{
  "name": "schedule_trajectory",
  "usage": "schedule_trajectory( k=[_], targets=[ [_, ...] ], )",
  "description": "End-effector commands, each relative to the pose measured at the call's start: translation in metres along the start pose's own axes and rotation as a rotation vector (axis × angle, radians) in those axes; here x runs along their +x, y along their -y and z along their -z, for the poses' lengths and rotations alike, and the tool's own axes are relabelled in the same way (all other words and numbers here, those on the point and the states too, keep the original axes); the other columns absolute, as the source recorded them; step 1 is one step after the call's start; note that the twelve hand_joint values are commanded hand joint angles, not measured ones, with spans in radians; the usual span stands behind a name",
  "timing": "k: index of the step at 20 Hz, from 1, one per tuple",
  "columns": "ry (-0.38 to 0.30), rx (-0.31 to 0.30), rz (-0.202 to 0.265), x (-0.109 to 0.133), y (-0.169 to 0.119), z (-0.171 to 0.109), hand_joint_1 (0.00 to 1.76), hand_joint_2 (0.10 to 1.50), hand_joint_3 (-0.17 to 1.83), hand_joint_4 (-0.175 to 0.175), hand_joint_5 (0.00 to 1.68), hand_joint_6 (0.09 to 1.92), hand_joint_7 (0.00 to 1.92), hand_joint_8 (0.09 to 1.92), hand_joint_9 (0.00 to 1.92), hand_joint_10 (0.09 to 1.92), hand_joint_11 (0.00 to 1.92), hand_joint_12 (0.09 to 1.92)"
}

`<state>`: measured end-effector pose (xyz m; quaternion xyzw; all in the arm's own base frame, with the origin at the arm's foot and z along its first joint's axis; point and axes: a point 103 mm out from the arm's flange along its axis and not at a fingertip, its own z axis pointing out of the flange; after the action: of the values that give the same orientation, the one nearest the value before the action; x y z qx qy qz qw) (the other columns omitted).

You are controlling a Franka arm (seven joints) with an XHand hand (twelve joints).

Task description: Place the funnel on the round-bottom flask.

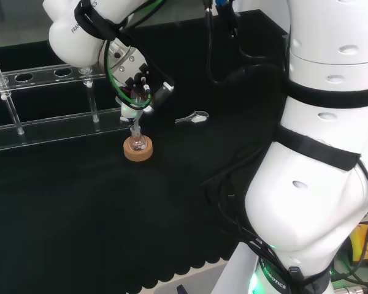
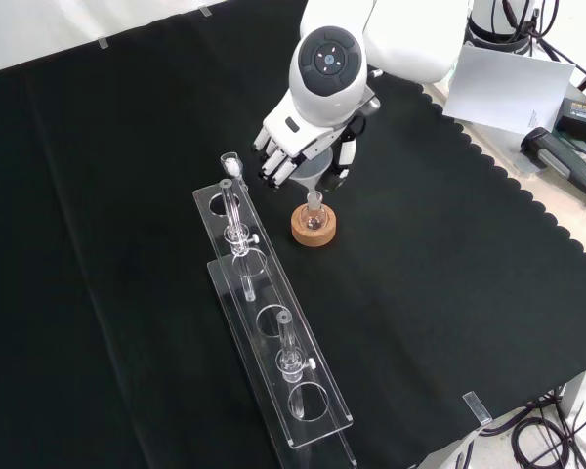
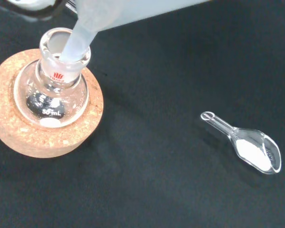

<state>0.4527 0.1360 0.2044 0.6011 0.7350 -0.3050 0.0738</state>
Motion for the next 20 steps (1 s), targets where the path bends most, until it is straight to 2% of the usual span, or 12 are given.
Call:
schedule_trajectory(
  k=[1, 8, 11, 14, 17, 20],
  targets=[
    [-0.004, -0.01, 0.007, -0.001, -0.001, -0.001, 0.92, 0.71, 0.65, -0.063, 0.79, 0.76, 0.66, 0.68, 1.33, 0.13, 0.96, 1.0],
    [0.01, 0.013, -0.015, 0.003, -0.002, 0.0, 0.92, 0.71, 0.65, -0.063, 0.78, 0.76, 0.65, 0.68, 1.31, 0.12, 0.96, 1.0],
    [0.018, 0.015, -0.013, 0.014, -0.002, 0.004, 0.88, 0.69, 0.66, -0.064, 0.62, 0.75, 0.59, 0.68, 1.23, 0.09, 0.86, 1.06],
    [0.01, 0.024, -0.004, 0.018, -0.001, 0.003, 0.83, 0.67, 0.66, -0.067, 0.42, 0.58, 0.48, 0.71, 1.11, 0.09, 0.71, 1.17],
    [0.008, 0.031, -0.003, 0.016, 0.0, -0.002, 0.8, 0.66, 0.66, -0.068, 0.39, 0.44, 0.42, 0.73, 1.06, 0.09, 0.63, 1.22],
    [0.01, 0.04, 0.001, 0.016, 0.002, -0.005, 0.79, 0.65, 0.65, -0.066, 0.39, 0.38, 0.4, 0.73, 1.03, 0.09, 0.6, 1.24]
  ],
)
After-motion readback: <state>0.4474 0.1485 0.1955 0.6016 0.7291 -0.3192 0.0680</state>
